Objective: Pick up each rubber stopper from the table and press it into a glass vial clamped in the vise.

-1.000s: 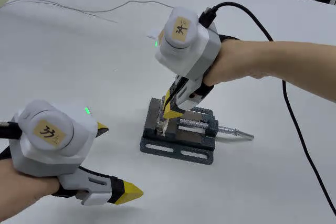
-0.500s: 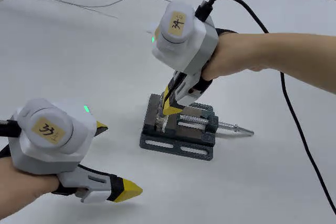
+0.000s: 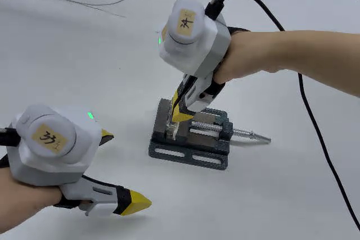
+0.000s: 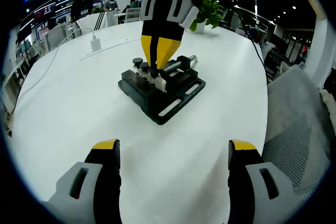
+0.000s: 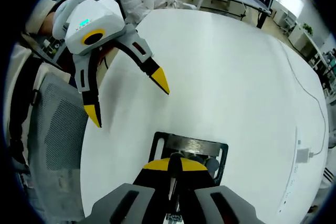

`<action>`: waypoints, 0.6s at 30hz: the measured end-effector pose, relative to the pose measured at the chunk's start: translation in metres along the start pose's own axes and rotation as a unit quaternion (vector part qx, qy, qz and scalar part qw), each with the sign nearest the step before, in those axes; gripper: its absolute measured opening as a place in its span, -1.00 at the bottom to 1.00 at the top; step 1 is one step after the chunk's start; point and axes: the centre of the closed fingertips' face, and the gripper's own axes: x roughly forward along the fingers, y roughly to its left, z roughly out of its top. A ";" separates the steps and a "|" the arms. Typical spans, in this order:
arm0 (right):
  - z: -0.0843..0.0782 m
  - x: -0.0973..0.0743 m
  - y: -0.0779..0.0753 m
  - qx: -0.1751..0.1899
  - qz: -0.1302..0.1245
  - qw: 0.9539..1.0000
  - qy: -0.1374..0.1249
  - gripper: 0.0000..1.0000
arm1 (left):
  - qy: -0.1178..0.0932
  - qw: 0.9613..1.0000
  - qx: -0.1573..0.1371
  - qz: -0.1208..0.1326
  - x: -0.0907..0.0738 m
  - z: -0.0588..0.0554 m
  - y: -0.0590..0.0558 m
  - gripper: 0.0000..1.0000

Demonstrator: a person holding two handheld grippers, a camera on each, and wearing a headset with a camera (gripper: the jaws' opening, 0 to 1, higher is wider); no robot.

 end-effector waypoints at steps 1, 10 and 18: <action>-0.001 0.000 0.000 0.000 0.000 1.000 0.001 -1.00 | 0.000 1.000 0.000 0.000 0.000 0.000 0.000 0.66; -0.002 0.000 -0.002 0.004 -0.002 1.000 0.000 -0.99 | 0.002 1.000 -0.002 -0.003 0.002 -0.002 -0.001 0.66; -0.002 0.000 -0.001 0.001 0.009 1.000 0.006 -0.99 | 0.003 1.000 -0.005 -0.004 0.002 -0.003 -0.001 0.66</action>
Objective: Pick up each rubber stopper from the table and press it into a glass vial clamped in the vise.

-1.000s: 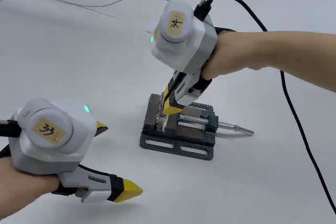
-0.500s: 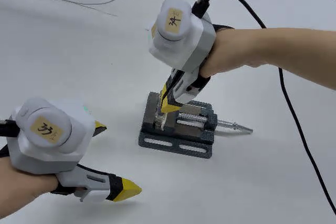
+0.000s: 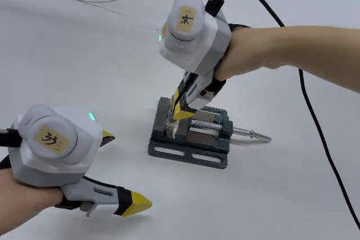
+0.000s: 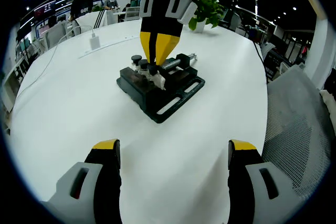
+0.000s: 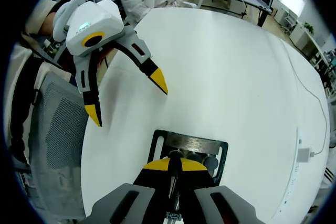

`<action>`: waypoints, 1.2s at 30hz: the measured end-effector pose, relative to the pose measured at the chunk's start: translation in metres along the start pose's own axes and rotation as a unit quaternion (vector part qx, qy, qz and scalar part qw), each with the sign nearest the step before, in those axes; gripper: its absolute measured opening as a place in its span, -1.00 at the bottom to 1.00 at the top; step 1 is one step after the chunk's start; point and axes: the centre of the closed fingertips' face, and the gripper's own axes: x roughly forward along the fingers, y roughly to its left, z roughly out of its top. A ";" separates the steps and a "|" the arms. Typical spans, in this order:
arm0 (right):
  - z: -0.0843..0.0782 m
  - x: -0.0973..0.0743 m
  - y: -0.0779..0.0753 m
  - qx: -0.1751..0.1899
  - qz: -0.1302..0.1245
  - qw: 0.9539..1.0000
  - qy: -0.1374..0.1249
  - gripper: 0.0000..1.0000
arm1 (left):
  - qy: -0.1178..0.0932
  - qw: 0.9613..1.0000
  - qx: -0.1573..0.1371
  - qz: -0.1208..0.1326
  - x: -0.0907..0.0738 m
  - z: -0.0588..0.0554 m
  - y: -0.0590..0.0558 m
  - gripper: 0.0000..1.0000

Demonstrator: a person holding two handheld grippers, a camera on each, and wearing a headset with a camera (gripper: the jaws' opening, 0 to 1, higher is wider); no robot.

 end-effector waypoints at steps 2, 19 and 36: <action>0.000 0.000 0.001 -0.005 0.001 1.000 0.001 -0.98 | 0.001 1.000 0.000 0.000 0.000 0.000 0.000 0.66; 0.002 0.001 -0.001 -0.002 -0.001 1.000 -0.003 -0.99 | 0.004 1.000 -0.002 -0.007 0.002 -0.003 -0.002 0.65; 0.002 0.004 0.000 -0.005 -0.008 1.000 0.014 -1.00 | 0.004 1.000 -0.010 -0.004 0.006 -0.006 0.004 0.65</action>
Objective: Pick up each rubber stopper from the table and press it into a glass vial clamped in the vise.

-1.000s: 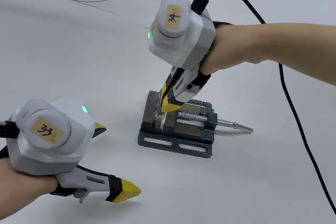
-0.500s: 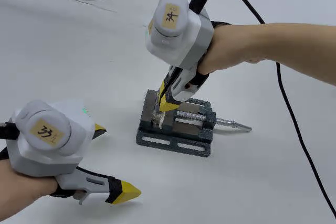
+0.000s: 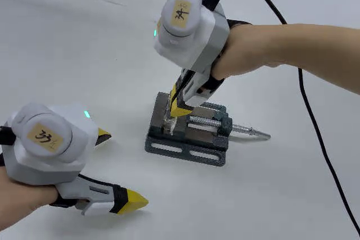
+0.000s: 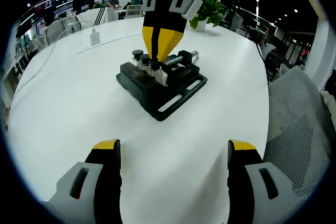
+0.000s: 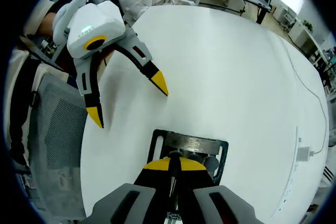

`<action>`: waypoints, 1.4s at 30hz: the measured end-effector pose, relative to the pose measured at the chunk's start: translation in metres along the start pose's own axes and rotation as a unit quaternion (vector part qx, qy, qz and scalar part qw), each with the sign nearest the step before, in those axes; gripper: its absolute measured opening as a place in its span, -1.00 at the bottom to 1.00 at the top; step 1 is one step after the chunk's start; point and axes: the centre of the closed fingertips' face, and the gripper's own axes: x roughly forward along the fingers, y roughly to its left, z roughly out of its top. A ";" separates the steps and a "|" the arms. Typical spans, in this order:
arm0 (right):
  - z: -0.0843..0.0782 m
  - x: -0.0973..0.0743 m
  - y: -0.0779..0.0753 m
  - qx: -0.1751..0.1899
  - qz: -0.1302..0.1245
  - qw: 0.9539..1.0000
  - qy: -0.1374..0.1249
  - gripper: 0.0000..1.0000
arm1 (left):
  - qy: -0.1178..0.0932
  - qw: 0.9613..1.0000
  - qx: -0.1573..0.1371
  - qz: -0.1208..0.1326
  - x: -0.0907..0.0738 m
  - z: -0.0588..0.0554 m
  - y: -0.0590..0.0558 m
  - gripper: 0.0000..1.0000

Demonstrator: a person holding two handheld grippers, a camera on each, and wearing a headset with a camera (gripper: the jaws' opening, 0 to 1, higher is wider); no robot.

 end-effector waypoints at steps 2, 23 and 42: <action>0.000 0.000 0.000 0.001 -0.001 1.000 0.005 -1.00 | -0.002 1.000 -0.002 -0.001 0.002 0.001 0.001 0.64; -0.001 0.003 -0.001 -0.012 -0.007 0.999 0.035 -1.00 | -0.017 1.000 -0.015 0.007 0.004 0.010 0.005 0.64; -0.002 0.002 -0.004 -0.006 -0.002 0.998 0.059 -1.00 | -0.027 0.999 -0.008 0.019 -0.005 0.024 0.010 0.63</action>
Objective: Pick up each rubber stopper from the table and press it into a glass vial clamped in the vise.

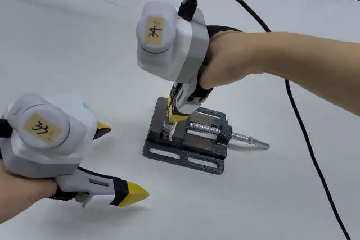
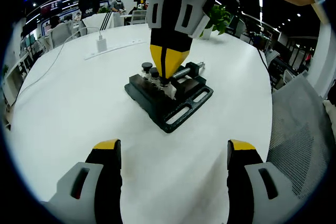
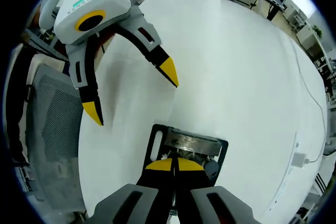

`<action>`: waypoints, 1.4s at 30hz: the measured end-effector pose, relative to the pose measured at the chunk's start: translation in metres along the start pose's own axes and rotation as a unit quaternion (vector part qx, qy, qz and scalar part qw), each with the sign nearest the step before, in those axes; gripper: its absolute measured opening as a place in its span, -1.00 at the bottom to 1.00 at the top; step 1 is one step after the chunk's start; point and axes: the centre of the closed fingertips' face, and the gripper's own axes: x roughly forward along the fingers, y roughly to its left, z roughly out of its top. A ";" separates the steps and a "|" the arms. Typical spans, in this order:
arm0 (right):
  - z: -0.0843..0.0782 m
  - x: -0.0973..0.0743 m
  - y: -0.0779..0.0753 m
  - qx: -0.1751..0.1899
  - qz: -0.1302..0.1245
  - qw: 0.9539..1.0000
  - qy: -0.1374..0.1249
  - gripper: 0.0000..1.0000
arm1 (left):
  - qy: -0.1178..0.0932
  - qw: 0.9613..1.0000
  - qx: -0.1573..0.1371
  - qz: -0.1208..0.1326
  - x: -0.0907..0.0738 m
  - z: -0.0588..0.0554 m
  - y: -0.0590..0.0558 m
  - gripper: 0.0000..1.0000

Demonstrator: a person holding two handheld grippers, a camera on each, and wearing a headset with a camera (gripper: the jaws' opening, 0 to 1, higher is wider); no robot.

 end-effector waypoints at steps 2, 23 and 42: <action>-0.001 -0.001 0.000 0.008 0.002 1.000 -0.010 -1.00 | -0.003 1.000 0.002 0.003 -0.002 0.003 0.000 0.63; -0.001 -0.002 0.000 0.055 -0.011 0.994 -0.098 -1.00 | -0.020 0.999 0.019 0.023 -0.016 0.021 0.004 0.62; 0.001 -0.005 0.004 0.042 -0.034 0.989 -0.135 -1.00 | -0.020 0.999 0.016 0.030 -0.018 0.018 0.008 0.62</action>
